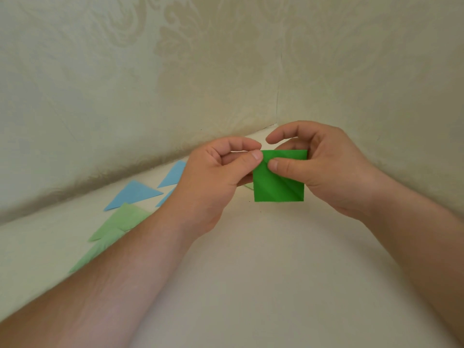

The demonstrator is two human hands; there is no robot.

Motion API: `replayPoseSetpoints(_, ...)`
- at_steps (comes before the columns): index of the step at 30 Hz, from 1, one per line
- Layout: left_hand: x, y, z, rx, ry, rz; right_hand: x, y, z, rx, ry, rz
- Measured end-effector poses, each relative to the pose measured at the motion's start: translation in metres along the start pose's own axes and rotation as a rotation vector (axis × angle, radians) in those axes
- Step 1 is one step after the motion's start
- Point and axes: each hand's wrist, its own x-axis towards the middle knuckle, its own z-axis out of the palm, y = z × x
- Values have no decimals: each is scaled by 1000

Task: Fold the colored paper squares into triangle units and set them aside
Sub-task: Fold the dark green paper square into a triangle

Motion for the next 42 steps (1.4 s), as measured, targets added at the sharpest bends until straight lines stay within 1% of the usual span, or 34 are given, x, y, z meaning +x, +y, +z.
replayPoseSetpoints(8, 0, 1, -1, 1, -49, 34, -1, -1, 1, -31, 0, 5)
replayPoseSetpoints(12, -1, 2, 0, 8, -31, 26, -1, -2, 0, -36, -1, 4)
replayPoseSetpoints(16, -1, 0, 2, 79, -8, 9, -2, -2, 0, -33, -20, 18)
replayPoseSetpoints(20, 1, -4, 1, 170, 1, -3, -2, -1, 1, -83, -13, 21)
replayPoseSetpoints(25, 2, -4, 0, 203, -5, -14, -1, -1, 1, -111, -32, 116)
replayPoseSetpoints(29, 3, -5, -1, 205, 26, -4, 0, 1, 2, -179, -66, 205)
replayPoseSetpoints(33, 4, -5, 0, 186, 34, -18, 0, 2, 1, -170, -59, 196)
replayPoseSetpoints(35, 4, -6, -1, 214, 18, -27, 0, 1, 2, -169, -48, 173)
replayPoseSetpoints(39, 3, -8, -1, 328, -69, -16, -1, 0, 1, -174, -53, 172)
replayPoseSetpoints(42, 4, -9, -2, 344, -65, 16, -1, 1, 1, -200, -62, 176)
